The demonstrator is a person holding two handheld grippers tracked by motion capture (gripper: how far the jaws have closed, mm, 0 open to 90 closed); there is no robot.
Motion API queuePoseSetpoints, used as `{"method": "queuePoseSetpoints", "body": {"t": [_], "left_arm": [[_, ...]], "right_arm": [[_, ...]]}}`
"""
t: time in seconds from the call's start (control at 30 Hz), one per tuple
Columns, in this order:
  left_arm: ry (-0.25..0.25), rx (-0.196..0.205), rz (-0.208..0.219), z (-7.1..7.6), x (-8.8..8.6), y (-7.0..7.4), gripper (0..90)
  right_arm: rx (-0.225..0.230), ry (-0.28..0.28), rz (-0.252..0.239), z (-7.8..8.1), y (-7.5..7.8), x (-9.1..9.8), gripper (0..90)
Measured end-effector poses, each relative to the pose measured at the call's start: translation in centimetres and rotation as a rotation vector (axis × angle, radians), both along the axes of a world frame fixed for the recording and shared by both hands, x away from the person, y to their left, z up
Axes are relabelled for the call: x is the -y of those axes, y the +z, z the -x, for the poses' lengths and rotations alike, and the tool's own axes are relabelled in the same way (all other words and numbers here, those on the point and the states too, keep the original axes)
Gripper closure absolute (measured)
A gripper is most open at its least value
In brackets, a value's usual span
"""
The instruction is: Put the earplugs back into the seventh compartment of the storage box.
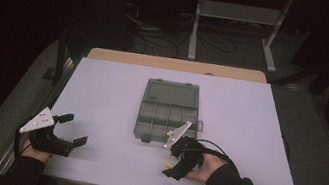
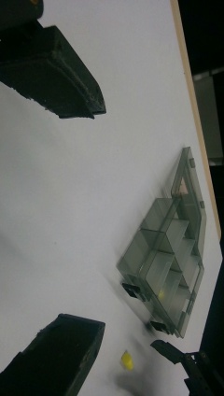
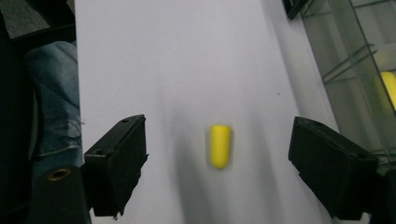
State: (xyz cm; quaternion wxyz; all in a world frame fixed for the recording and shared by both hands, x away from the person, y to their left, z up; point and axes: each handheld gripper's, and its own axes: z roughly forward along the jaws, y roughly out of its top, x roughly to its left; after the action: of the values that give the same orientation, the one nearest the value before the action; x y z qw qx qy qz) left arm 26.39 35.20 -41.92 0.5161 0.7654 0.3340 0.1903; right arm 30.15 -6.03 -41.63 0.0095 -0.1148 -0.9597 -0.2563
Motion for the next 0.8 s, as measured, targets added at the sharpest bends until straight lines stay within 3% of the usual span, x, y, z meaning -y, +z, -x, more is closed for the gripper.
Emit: {"method": "queuePoseSetpoints", "body": {"t": [0.27,0.43,0.6,0.8], "left_arm": [[-0.001,0.000,0.000,0.00,0.01,0.00,0.0],[-0.002,-0.001,0.000,0.00,0.00,-0.01,0.0],[-0.001,-0.001,-0.001,-0.01,0.00,-0.01,0.0],[-0.001,-0.001,0.001,-0.01,0.00,-0.01,0.0]], "right_arm": [[-0.022,0.009,0.031,-0.06,-0.63,-0.21,40.6],[-0.012,-0.017,0.046,-0.17,-0.83,-0.35,61.1],[-0.020,-0.012,0.043,-0.19,-0.92,-0.36,75.8],[-0.019,-0.014,0.049,-0.10,-0.87,-0.43,79.3]]}}
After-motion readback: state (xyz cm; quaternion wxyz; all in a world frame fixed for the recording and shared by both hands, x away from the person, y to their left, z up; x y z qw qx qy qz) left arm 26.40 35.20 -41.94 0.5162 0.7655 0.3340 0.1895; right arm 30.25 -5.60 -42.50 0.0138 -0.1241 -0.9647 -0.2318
